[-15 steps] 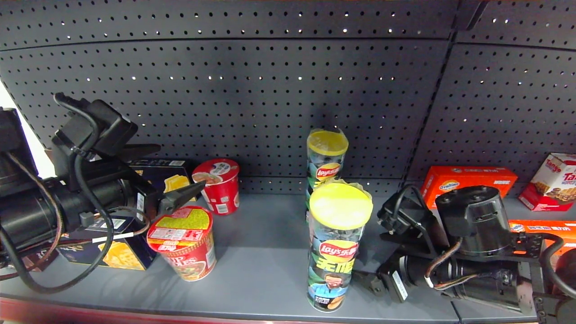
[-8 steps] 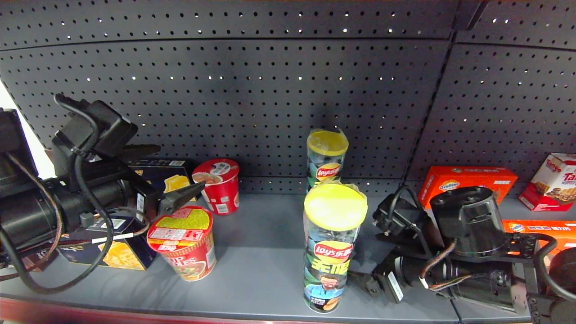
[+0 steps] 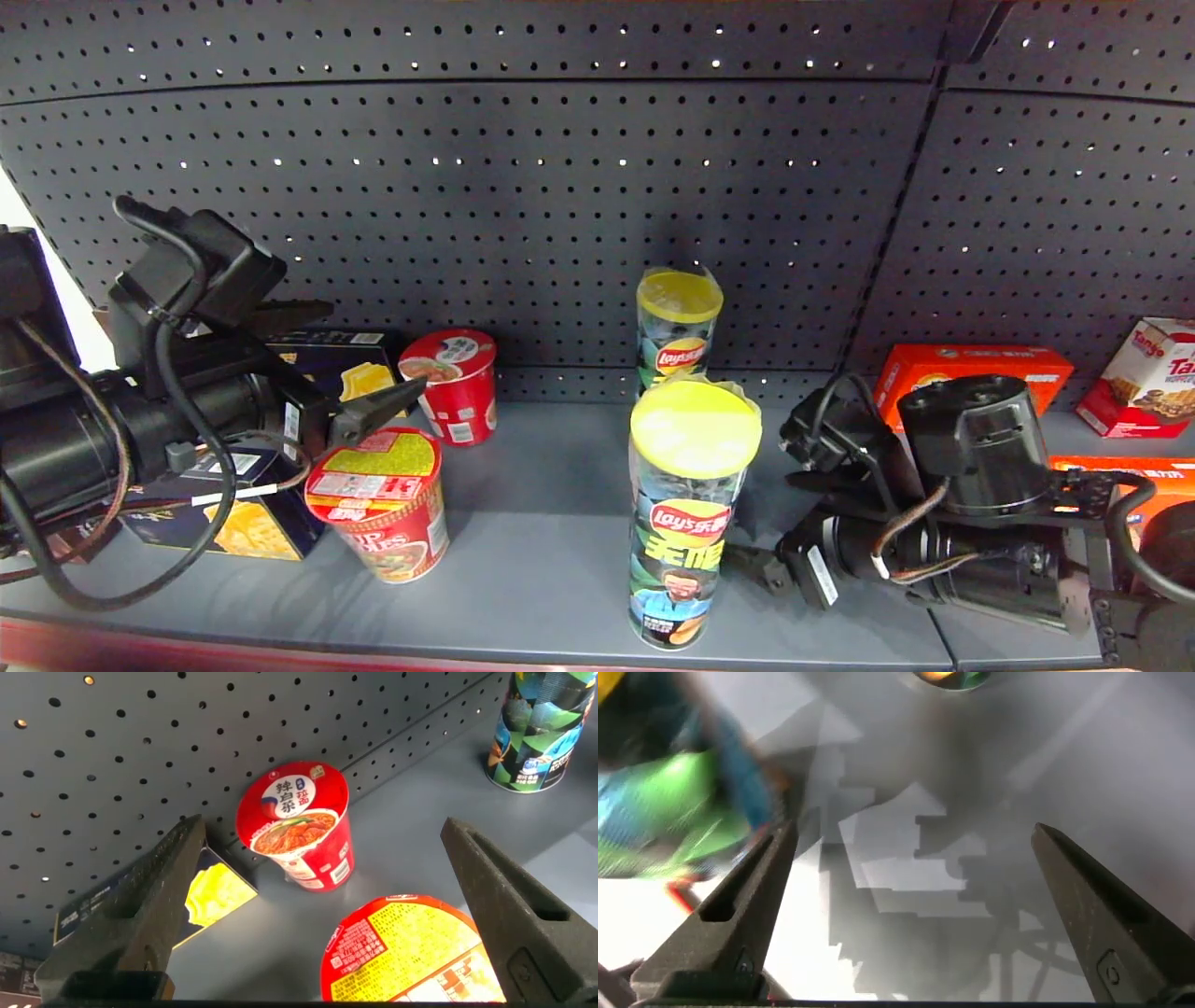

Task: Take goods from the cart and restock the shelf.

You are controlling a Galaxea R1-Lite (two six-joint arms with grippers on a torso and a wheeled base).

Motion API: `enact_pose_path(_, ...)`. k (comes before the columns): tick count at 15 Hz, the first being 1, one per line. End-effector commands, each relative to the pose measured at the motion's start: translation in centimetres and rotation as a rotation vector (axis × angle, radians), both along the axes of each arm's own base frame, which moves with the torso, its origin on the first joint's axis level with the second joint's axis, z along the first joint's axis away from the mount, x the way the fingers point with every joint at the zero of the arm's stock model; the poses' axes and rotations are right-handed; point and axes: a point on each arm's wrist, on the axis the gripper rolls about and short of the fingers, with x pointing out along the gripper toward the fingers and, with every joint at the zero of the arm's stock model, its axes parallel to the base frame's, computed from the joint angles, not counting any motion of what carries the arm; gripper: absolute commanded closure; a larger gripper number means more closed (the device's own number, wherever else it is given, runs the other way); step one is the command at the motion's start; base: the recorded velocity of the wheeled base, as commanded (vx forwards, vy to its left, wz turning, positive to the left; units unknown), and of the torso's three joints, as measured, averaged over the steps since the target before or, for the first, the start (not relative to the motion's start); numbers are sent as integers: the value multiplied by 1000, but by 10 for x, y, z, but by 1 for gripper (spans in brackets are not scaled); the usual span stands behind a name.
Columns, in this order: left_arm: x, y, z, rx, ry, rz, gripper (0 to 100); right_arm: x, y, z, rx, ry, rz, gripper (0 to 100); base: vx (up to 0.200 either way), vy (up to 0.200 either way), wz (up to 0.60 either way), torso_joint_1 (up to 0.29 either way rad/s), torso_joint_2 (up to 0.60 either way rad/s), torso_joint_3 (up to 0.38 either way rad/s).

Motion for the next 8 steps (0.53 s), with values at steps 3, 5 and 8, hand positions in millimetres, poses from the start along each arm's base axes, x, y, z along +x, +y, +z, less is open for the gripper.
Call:
enact_pose_path(3, 1, 0, 1, -1, -3, -1, 0, 33, -6, 22, 40, -78, -111, 0, 0, 0, 0, 0, 0, 0)
enact_pose_path(5, 0, 0, 1, 0, 0, 1, 0, 42, -6, 23, 36, -84, -140, 0, 0, 0, 0, 0, 0, 0)
enact_pose_path(8, 0, 0, 2, 0, -1, -2, 0, 52, -7, 13, -11, -80, -219, 0, 0, 0, 0, 0, 0, 0)
